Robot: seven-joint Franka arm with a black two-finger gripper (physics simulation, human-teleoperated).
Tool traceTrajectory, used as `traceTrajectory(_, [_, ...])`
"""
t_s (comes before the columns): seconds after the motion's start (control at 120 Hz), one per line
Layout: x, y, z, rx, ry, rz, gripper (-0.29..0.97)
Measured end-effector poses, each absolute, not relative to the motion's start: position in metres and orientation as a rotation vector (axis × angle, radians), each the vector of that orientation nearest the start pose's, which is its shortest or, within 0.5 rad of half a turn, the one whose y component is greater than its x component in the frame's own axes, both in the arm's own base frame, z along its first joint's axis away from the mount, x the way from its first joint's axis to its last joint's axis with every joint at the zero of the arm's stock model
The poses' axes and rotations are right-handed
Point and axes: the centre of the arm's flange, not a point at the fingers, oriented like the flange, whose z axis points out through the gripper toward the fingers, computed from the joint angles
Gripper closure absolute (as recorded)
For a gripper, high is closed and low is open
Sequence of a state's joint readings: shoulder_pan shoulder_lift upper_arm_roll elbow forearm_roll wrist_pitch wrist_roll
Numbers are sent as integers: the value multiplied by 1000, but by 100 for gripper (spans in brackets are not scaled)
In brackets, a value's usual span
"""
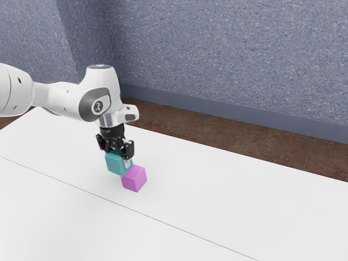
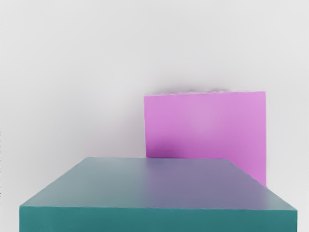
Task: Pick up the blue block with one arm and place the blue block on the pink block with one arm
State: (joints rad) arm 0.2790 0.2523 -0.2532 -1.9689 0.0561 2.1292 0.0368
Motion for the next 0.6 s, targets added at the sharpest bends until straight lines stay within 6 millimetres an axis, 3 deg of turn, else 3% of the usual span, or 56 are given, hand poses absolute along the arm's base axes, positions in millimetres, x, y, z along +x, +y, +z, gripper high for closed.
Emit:
traceTrajectory(0.242, [599,11,333,-3183,6,19,30])
traceTrajectory(0.6, [604,9,336,-3193,-67,-54,30])
